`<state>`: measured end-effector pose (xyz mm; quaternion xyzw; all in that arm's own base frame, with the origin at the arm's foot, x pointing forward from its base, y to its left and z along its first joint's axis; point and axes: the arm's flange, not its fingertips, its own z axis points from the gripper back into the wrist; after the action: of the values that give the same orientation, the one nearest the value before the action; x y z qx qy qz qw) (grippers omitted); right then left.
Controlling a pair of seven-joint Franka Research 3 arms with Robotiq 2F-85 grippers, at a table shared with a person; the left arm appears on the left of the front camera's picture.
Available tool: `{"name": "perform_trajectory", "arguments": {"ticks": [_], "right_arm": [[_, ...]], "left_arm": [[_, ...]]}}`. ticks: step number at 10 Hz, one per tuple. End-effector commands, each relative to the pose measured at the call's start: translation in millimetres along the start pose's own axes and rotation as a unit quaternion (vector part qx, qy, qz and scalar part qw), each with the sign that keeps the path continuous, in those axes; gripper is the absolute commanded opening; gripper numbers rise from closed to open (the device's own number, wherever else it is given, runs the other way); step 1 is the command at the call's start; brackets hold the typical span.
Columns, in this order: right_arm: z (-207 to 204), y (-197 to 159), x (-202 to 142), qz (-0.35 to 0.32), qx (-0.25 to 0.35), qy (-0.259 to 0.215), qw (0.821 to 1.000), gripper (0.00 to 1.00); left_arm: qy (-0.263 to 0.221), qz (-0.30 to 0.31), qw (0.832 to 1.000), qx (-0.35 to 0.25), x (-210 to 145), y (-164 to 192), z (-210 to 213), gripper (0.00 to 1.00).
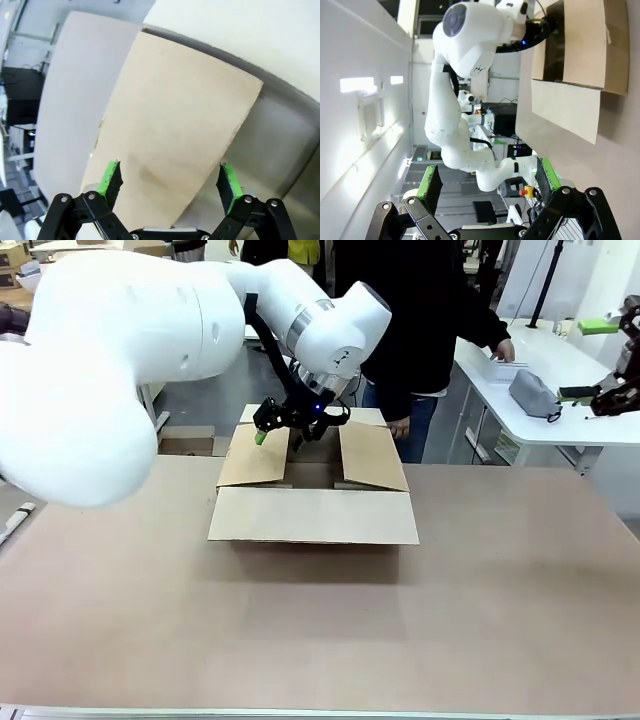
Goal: Pack the gift set into the box.
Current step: Place both hands on the side flaps of the Package Box and spread them outward.
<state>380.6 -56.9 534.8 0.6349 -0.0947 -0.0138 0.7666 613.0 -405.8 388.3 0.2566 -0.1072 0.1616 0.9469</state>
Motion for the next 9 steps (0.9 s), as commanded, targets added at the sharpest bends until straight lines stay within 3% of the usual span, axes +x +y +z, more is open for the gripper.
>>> {"name": "perform_trajectory", "arguments": {"ticks": [1,5,9], "right_arm": [[1.0,-0.2,1.2,0.012,0.000,0.004,1.000,1.00],[1.0,-0.2,1.2,0.012,0.000,0.004,1.000,1.00],[1.0,-0.2,1.2,0.012,0.000,0.004,1.000,1.00]], "left_arm": [[-0.005,-0.040,0.999,0.034,16.7,-12.0,16.7,1.00],[-0.002,-0.136,0.988,0.074,16.7,0.8,15.9,1.00],[0.030,-0.187,0.981,0.027,14.8,32.7,20.5,1.00]]}}
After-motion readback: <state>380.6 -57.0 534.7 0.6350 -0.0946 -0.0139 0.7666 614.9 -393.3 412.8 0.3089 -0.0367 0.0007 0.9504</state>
